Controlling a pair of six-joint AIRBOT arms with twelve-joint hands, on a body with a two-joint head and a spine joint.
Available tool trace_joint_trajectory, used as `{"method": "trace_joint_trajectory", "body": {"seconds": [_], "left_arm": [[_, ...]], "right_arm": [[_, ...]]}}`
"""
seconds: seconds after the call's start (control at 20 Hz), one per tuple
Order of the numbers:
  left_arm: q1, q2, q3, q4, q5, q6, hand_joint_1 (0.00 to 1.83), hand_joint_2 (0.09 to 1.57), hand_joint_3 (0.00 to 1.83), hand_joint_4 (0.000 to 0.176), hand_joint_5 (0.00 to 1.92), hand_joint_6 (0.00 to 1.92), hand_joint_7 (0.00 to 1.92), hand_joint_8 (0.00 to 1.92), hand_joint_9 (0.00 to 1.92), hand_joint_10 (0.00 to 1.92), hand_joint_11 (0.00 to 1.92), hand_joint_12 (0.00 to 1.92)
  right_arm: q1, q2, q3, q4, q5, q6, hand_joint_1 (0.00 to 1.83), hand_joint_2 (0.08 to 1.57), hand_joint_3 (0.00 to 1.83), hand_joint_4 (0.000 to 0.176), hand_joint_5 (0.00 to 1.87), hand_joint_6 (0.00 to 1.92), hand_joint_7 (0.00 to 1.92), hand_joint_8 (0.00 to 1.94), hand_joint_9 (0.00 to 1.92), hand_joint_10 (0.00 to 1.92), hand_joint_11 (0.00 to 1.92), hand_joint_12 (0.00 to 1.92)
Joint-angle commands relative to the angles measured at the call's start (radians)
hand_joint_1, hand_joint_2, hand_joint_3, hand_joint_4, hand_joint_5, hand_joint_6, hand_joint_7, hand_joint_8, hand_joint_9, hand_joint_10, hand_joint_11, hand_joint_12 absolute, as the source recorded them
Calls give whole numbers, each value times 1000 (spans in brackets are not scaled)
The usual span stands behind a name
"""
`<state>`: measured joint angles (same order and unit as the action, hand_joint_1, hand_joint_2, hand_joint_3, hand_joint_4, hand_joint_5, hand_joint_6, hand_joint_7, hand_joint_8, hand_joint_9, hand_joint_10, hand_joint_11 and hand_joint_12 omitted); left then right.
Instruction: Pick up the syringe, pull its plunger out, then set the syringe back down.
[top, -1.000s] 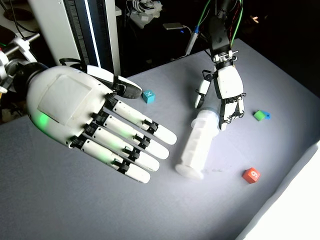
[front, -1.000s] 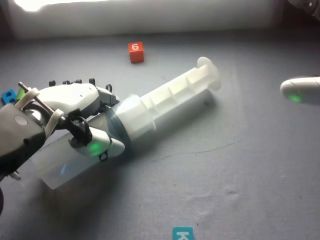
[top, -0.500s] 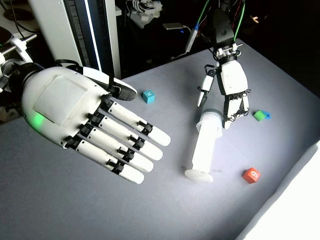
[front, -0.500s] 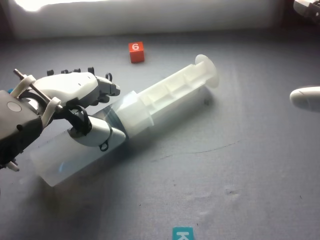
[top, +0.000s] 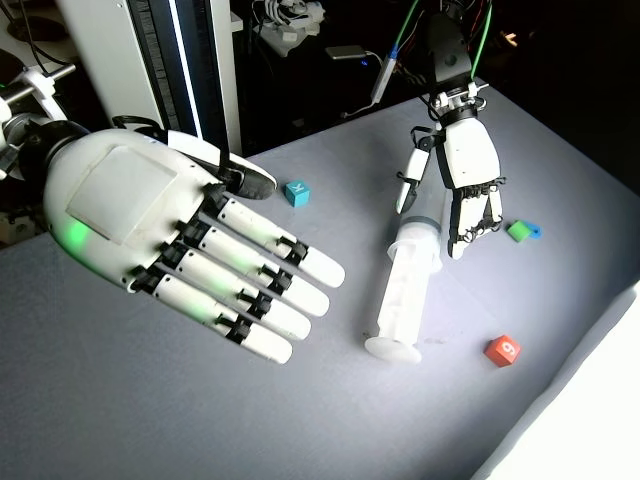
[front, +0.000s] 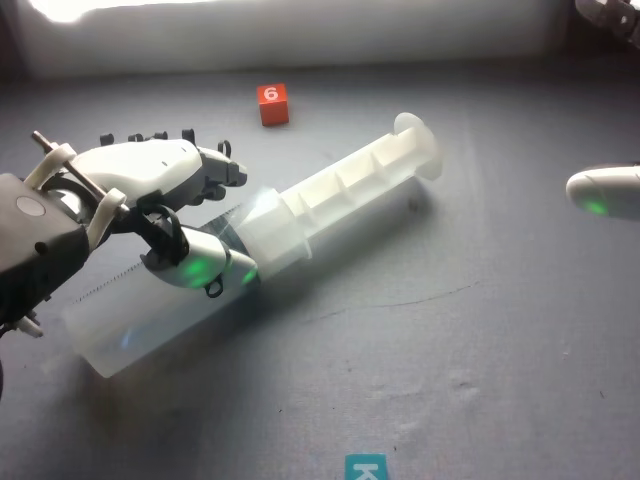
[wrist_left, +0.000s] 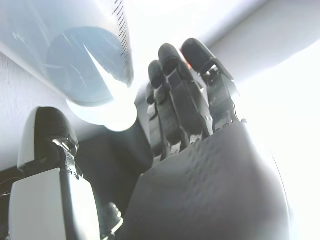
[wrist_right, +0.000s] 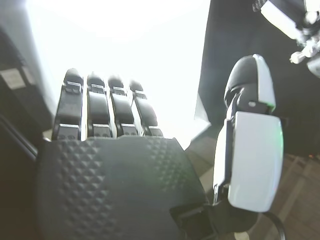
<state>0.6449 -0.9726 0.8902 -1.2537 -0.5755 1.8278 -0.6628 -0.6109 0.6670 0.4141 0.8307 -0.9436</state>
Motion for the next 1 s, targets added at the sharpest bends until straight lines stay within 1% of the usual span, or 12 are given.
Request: {"method": "trace_joint_trajectory", "body": {"seconds": [0.0,0.15,0.2,0.3,0.5,0.55,0.65,0.75,0.8,0.85,0.9,0.95], "left_arm": [[-18,4,3,44,-54,1,798,1088,8,0,381,2,524,1,538,1,80,1047],[-43,7,5,56,-42,10,758,1083,3,0,348,0,494,0,511,0,53,1033],[-57,9,6,56,-30,26,742,1082,2,0,279,0,416,0,436,0,10,1002],[-97,14,10,51,10,70,640,1047,0,0,179,0,276,1,298,0,0,798],[-176,48,-7,86,107,111,568,984,0,0,136,1,232,1,259,0,0,677],[-195,59,-16,101,125,111,598,966,0,0,137,1,233,2,259,0,0,666],[-229,80,-31,127,170,111,560,953,0,0,152,5,254,8,281,8,0,703],[-272,102,-43,152,234,111,576,884,0,0,274,21,418,29,445,40,12,865],[-291,115,-49,164,262,111,567,861,0,0,331,21,494,26,510,43,16,885],[-309,133,-62,171,294,111,594,841,0,0,422,55,587,62,590,75,68,915],[-321,144,-70,181,315,111,578,851,0,0,383,295,466,483,481,458,95,1009],[-335,164,-84,195,341,111,591,865,1,0,209,1029,216,1234,265,1189,108,1400]], "right_arm": [[12,4,1,-17,118,9,568,942,0,0,0,0,0,0,0,0,0,0],[10,-2,0,-29,117,10,575,943,0,0,0,0,0,0,0,0,0,0],[8,-2,-2,-37,117,10,579,941,0,0,0,0,0,0,0,0,0,0],[6,-3,-4,-41,117,10,607,943,0,0,0,0,0,0,0,0,0,0],[3,-4,-6,-41,118,10,592,952,3,0,0,0,0,0,0,0,0,0],[3,-4,-6,-41,118,10,585,956,4,0,0,0,0,0,0,0,0,0],[3,-4,-6,-41,118,10,570,942,0,0,0,0,0,0,0,0,0,0],[3,-4,-6,-41,118,10,568,942,0,0,0,0,27,10,36,14,53,26],[3,-4,-6,-41,118,10,570,928,6,0,28,4,81,9,96,13,10,297],[3,-4,-6,-42,118,10,563,954,5,0,146,29,223,34,236,64,1,729],[3,-4,-6,-46,118,10,557,960,1,0,234,20,326,40,300,172,0,1016],[1,-4,-6,-61,118,10,509,975,5,0,337,60,407,207,180,799,0,1379]]}}
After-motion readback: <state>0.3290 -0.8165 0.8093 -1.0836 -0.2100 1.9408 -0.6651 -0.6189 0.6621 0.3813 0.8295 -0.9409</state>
